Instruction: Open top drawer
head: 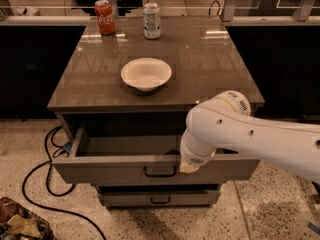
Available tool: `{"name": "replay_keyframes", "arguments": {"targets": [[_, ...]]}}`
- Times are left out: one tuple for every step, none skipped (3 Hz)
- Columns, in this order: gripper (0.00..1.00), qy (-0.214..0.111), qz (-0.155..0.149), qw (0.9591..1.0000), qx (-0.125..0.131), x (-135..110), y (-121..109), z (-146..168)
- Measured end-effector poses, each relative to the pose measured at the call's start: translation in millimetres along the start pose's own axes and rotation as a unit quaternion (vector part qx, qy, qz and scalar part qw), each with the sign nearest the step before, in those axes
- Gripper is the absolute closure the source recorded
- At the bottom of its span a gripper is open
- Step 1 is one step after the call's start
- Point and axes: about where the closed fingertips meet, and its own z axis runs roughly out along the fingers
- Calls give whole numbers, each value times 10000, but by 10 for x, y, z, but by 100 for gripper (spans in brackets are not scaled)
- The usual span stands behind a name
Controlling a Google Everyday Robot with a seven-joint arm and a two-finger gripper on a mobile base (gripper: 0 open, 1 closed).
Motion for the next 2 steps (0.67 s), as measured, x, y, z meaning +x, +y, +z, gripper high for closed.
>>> {"name": "replay_keyframes", "arguments": {"targets": [[82, 0, 0, 10000, 0, 1, 1, 7], [59, 5, -5, 10000, 9, 2, 3, -3]]}}
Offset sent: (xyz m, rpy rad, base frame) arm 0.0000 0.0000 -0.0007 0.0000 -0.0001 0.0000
